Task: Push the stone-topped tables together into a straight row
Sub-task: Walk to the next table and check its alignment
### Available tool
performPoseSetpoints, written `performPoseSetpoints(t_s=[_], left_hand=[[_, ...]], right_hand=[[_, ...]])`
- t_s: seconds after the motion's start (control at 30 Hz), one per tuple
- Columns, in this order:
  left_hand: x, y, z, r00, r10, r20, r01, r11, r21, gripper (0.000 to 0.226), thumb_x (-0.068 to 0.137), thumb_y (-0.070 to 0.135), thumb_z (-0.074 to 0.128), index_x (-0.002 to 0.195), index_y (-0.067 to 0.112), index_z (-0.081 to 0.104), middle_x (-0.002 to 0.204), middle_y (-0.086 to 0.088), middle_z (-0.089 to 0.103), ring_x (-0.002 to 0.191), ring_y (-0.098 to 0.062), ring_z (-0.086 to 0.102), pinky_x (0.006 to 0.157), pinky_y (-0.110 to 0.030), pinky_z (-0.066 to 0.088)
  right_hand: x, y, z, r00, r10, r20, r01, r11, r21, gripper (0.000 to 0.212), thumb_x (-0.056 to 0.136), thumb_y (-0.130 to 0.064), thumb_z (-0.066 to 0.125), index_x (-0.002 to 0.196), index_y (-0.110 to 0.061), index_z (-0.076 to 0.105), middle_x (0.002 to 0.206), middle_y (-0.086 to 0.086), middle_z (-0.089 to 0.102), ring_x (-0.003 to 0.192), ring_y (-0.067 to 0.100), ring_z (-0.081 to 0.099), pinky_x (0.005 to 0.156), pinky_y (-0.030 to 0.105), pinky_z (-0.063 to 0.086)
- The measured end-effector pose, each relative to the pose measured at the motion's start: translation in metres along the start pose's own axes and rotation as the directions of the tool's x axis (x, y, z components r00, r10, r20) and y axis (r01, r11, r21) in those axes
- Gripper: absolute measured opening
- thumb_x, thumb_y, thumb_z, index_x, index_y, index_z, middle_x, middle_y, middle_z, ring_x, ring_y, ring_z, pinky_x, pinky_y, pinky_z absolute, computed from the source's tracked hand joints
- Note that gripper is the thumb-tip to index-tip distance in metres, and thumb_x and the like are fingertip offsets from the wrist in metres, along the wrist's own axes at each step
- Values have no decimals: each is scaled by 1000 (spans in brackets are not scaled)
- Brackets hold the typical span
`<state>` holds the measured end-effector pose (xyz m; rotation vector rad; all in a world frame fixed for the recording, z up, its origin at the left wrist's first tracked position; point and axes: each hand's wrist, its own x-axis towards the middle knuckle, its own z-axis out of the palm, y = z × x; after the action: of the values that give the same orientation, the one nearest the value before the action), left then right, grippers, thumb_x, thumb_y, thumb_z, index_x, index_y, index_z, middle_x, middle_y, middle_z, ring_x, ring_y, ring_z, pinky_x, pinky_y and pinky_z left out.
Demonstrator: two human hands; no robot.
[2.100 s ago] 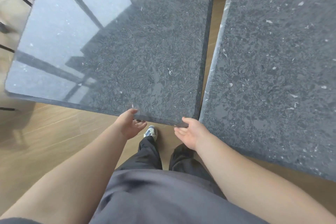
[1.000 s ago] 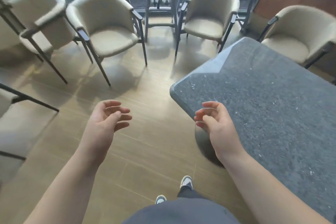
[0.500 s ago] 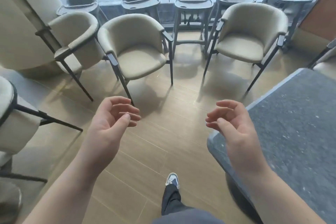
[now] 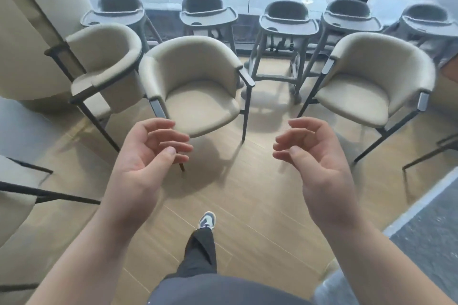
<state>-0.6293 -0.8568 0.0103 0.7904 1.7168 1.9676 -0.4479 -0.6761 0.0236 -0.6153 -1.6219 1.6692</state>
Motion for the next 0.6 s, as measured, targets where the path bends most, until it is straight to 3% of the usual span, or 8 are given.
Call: performPoseSetpoints(t_s=[0.2, 0.3, 0.43, 0.6], left_hand=[[165, -34, 42, 981, 4, 192, 2, 999, -35, 31, 91, 6, 49, 119, 19, 58, 103, -7, 72, 97, -29, 69, 85, -40, 58], [244, -42, 78, 941, -14, 339, 28, 999, -38, 31, 91, 5, 49, 119, 16, 57, 101, -5, 72, 94, -27, 70, 85, -39, 59], [326, -54, 146, 842, -35, 539, 65, 997, -37, 32, 90, 4, 50, 119, 16, 58, 102, -7, 71, 96, -30, 70, 86, -46, 57], [379, -72, 263, 677, -28, 735, 115, 991, -68, 33, 90, 1, 48, 118, 15, 58, 98, -4, 72, 94, -29, 70, 85, -39, 59]], right_hand=[[123, 23, -5, 986, -42, -163, 31, 997, -73, 31, 94, 9, 43, 120, -6, 52, 94, 7, 64, 92, 23, 62, 88, 43, 56], [177, 23, -17, 957, -53, -286, 30, 996, -83, 31, 90, 1, 45, 120, -6, 52, 93, 4, 64, 91, 22, 62, 87, 39, 56], [220, 21, -56, 885, -79, -459, 17, 991, -136, 31, 90, -1, 46, 120, -10, 53, 96, 5, 65, 94, 24, 64, 87, 38, 56], [240, 28, -130, 724, -91, -683, -3, 991, -134, 32, 91, -1, 45, 118, -15, 54, 97, 7, 65, 94, 23, 64, 87, 36, 54]])
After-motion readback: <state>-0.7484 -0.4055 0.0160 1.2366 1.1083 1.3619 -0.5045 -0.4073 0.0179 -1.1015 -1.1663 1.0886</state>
